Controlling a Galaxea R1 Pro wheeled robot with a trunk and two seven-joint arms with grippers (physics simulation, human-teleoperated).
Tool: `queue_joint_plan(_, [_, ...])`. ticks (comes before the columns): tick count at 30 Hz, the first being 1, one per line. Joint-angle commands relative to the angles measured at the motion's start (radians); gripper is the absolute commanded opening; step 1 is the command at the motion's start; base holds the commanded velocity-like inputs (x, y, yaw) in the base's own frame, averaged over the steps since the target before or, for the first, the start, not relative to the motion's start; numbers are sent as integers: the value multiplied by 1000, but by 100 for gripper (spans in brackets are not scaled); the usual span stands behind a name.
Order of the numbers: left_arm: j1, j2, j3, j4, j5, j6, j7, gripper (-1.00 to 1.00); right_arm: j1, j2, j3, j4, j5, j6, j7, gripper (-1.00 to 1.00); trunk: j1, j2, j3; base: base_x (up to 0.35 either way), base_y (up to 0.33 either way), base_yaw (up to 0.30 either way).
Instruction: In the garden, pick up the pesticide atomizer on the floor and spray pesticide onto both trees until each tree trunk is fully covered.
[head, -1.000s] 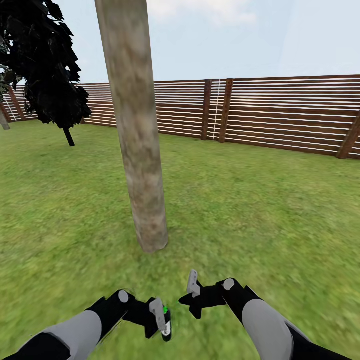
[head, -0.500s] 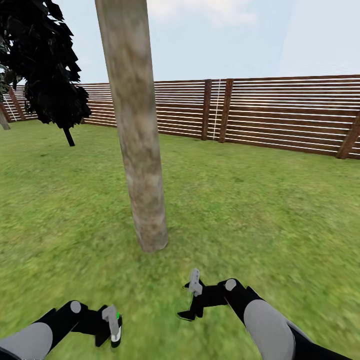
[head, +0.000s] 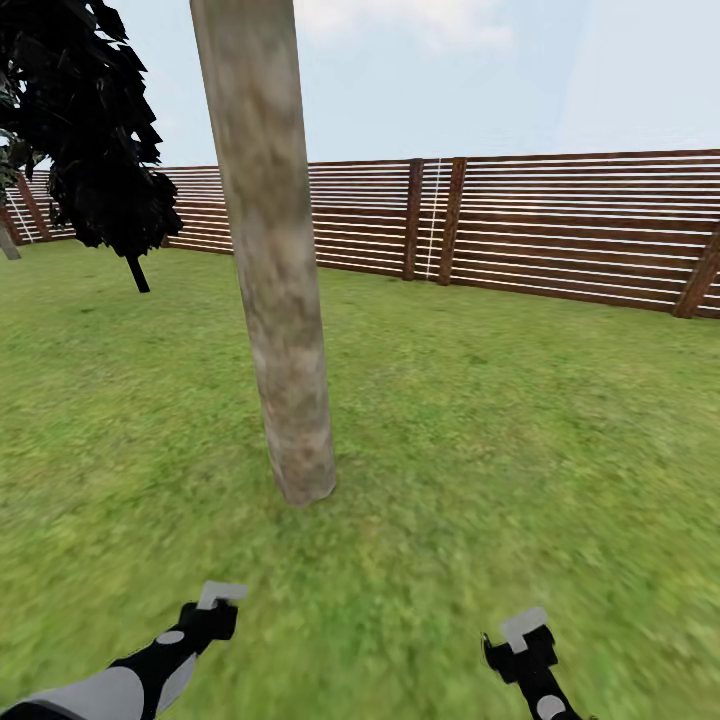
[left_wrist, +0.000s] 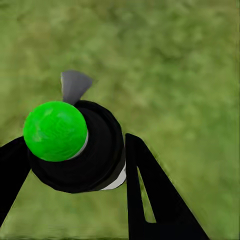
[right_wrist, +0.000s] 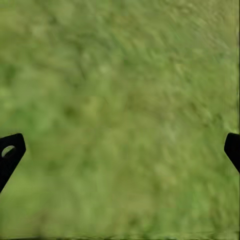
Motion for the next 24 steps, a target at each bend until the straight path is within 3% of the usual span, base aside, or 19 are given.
queue_joint_plan(1, [3, -14, -7, 2, 10, -3, 34, -100, 1, -2, -53, 1, 11, -4, -6, 100, 0, 0, -1, 0, 0, 0])
queue_joint_plan(3, [16, -57, -8, 3, 8, -3, 64, -100, 2, -3, -108, 1, 12, -6, -7, 100, 0, 0, -1, 0, 0, 0])
queue_joint_plan(6, [31, -89, -7, 4, 12, -4, 79, -100, 5, -2, -127, 1, 12, -6, -7, 100, 0, 0, -1, 156, 0, 0])
queue_joint_plan(10, [90, -95, -4, -6, 16, -13, 88, -100, 6, 3, -130, 2, 11, -6, -9, 100, 0, 0, -1, 319, 0, 0])
queue_joint_plan(14, [92, -98, -8, -45, 9, -1, 85, -100, 6, 3, -132, 1, 10, -6, -11, 100, 0, 0, -1, 329, -51, -65])
queue_joint_plan(16, [89, -97, -12, -99, 6, 70, 84, -100, 6, 4, -133, 1, 10, -6, -11, 100, 0, 0, -1, 298, -129, -240])
queue_joint_plan(19, [89, -95, -13, -235, 3, 232, 85, -100, 6, 4, -133, 1, 10, -5, -12, 100, 0, 0, -1, 292, -138, -260])
queue_joint_plan(21, [93, -91, -10, -303, 3, 274, 85, -100, 6, 4, -133, 2, 10, -5, -12, 100, 0, 0, -1, 292, -140, -266])
queue_joint_plan(24, [100, -84, -4, -325, 3, 284, 92, -100, 7, 8, -132, 3, 10, -4, -12, 100, 0, 0, -1, 318, -77, -267])
